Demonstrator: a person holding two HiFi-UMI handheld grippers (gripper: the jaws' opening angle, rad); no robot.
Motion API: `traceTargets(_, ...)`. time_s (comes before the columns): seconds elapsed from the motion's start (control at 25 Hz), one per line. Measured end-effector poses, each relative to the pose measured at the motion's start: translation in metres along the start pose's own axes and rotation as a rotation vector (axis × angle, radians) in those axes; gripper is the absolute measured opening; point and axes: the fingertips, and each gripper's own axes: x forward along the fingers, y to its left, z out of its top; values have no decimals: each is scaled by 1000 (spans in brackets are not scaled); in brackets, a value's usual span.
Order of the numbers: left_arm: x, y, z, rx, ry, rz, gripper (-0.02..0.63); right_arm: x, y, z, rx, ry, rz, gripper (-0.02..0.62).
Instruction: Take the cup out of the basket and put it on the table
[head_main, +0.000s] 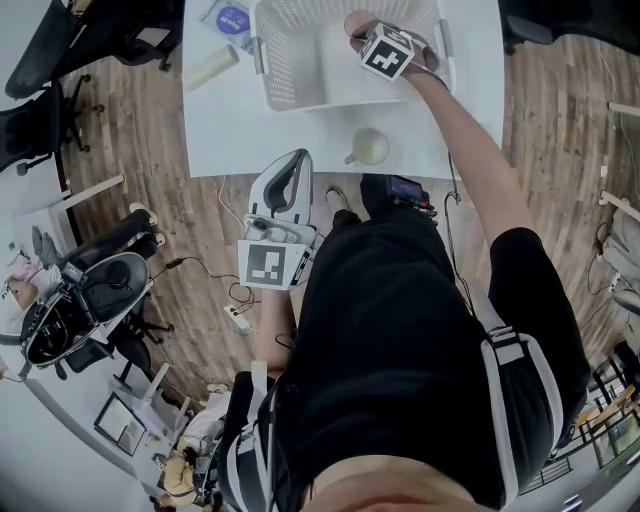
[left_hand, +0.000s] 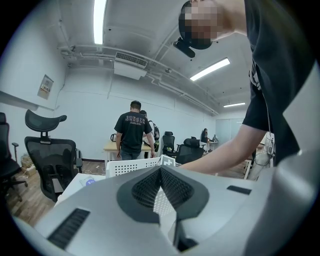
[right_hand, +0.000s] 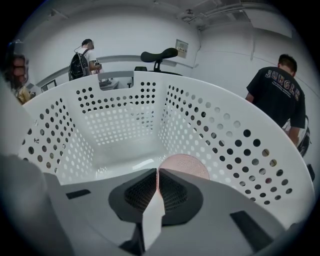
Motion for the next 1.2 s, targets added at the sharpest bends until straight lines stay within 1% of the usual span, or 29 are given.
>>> traceTargets(0.4,-5,-4,5,2,-25,-17,20,-27,-1,23,-28,-52,-39,32)
traceTargets(0.56,-11,-14,8,12,-33,-37,20,-52,4,35,-53,-82,-63,32)
traceTargets(0.88,-15,-21,13,28,-65,-83,20,-101,13,67,-97,-164,-96,31)
traceTargets(1.04,-20,-26,15,36,-83,-111,20,-132,24,82,-109,-210,-121,31)
traceTargets(1.2,-32,-37,15,43,-99,-145,20,-170,44,94,-117,-261,-150,31)
